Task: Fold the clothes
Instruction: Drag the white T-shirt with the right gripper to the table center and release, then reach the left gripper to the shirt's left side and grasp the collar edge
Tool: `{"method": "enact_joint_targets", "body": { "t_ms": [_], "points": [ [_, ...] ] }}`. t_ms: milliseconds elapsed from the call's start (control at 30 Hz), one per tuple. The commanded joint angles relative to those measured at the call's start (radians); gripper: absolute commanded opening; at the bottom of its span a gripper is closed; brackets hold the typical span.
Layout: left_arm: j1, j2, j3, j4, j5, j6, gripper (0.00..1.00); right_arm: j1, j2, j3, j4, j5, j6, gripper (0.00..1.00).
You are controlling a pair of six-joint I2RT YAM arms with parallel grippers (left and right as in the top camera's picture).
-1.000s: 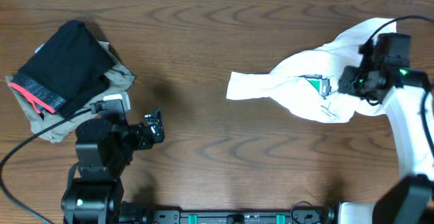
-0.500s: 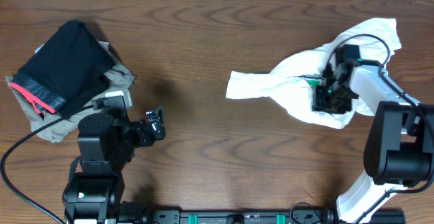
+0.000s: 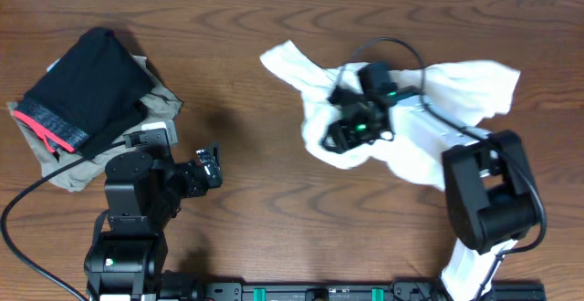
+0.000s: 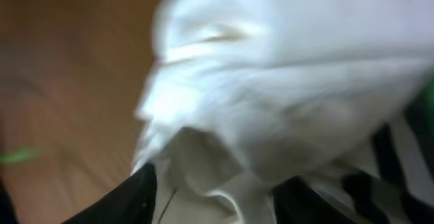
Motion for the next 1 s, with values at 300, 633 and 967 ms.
{"method": "enact_joint_targets", "body": {
  "t_ms": [300,633,967],
  "points": [
    [-0.003,-0.004,0.027,0.003,0.014,-0.013,0.98,0.036,-0.056,0.149,0.022,-0.009,0.113,0.71],
    [-0.06,0.071,0.039,0.186,0.167,-0.198,0.98,-0.158,-0.385,0.197,-0.314,0.49,0.152,0.94],
    [-0.422,0.463,0.039,0.48,0.167,-0.572,0.98,-0.335,-0.493,0.196,-0.484,0.489,0.151,0.99]
  ]
}}
